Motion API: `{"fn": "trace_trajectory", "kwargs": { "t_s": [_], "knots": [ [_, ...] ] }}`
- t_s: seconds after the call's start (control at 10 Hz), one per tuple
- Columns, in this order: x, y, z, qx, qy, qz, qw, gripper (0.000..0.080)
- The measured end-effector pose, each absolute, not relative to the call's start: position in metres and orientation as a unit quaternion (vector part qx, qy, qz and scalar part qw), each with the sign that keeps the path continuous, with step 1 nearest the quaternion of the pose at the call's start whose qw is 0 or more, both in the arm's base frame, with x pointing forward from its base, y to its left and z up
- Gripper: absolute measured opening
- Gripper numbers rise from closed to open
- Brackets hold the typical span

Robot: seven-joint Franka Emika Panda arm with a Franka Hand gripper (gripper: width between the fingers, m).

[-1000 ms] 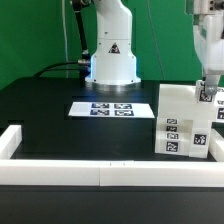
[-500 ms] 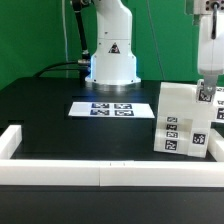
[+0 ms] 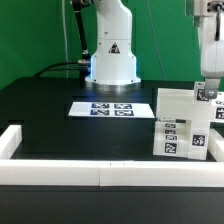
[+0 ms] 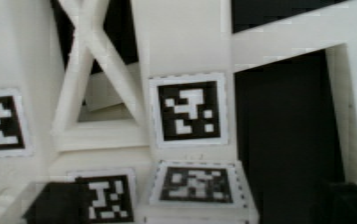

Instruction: Assemble chair

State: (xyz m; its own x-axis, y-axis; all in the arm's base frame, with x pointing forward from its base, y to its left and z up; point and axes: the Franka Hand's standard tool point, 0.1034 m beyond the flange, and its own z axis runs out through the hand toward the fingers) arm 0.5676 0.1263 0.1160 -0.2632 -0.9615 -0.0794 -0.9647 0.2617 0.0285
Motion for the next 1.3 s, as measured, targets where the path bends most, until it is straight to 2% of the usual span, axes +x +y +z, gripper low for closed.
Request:
{"fn": "trace_trajectory", "kwargs": {
  "t_s": [0.2, 0.6, 0.8, 1.1, 1.3],
  "knots": [
    [0.568, 0.127, 0.119, -0.612, 0.79, 0.035, 0.025, 0.0645],
    [0.56, 0.131, 0.15, -0.638, 0.768, 0.043, 0.045, 0.0649],
    [0.56, 0.131, 0.144, -0.643, 0.764, 0.043, 0.041, 0.0649],
    [0.548, 0.138, 0.151, -0.73, 0.681, 0.05, 0.032, 0.0649],
    [0.542, 0.136, 0.16, -0.767, 0.638, 0.044, 0.045, 0.0649]
  ]
}}
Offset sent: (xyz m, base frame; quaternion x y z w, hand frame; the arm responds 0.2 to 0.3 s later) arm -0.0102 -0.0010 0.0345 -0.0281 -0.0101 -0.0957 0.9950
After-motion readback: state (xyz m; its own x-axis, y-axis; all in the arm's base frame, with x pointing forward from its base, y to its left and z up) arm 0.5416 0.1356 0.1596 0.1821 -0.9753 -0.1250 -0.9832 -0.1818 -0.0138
